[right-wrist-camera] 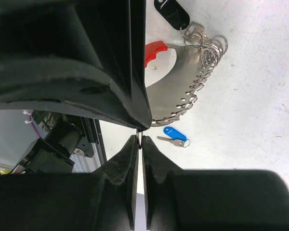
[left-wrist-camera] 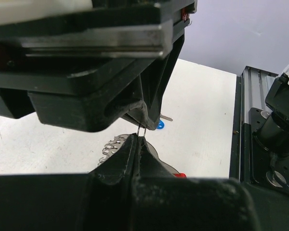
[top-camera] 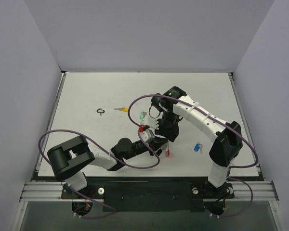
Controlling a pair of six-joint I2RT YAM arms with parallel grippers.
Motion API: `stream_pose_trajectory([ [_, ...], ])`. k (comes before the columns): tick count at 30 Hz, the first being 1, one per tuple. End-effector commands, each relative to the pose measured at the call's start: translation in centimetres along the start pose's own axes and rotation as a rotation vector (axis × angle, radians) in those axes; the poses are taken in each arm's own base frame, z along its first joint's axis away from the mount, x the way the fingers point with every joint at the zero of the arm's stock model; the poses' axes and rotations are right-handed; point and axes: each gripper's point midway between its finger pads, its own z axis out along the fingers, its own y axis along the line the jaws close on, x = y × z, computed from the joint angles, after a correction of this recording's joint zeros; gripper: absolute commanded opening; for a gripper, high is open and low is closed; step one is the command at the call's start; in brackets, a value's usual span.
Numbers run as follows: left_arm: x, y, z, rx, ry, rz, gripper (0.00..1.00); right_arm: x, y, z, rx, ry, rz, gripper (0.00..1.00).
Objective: Put the keys on the keyring
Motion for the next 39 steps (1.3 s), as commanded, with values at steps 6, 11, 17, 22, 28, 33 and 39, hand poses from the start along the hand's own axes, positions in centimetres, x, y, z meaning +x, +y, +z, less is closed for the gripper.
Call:
stream_pose_trajectory([
  [6,-10.5,-1.3,-0.2,0.026,-0.365,-0.037,0.0,0.5,0.7,-0.8,-0.014,-0.033,0.037,0.2],
  [11,-10.5,-0.7,-0.9,-0.01,-0.372,-0.069,0.0,0.5,0.8,-1.1,-0.024,-0.083,0.041,0.28],
  [17,-9.6,-0.4,-1.4,-0.026,-0.363,-0.102,0.0,0.6,0.8,-2.3,-0.01,-0.215,0.036,0.3],
  [22,-9.1,-0.4,-1.6,-0.028,-0.356,-0.109,0.0,0.6,1.0,-2.4,-0.005,-0.348,-0.006,0.34],
  [28,-9.1,-0.3,-1.8,-0.03,-0.355,-0.094,0.0,-0.2,1.5,-0.8,0.012,-0.584,-0.225,0.52],
  [33,-8.9,-0.5,-1.9,-0.02,-0.348,-0.081,0.0,-1.2,1.0,-0.1,0.025,-0.651,-0.295,0.52],
  [39,-8.8,-0.6,-2.0,-0.015,-0.345,-0.075,0.0,-2.3,-0.6,-0.3,0.041,-0.679,-0.244,0.5],
])
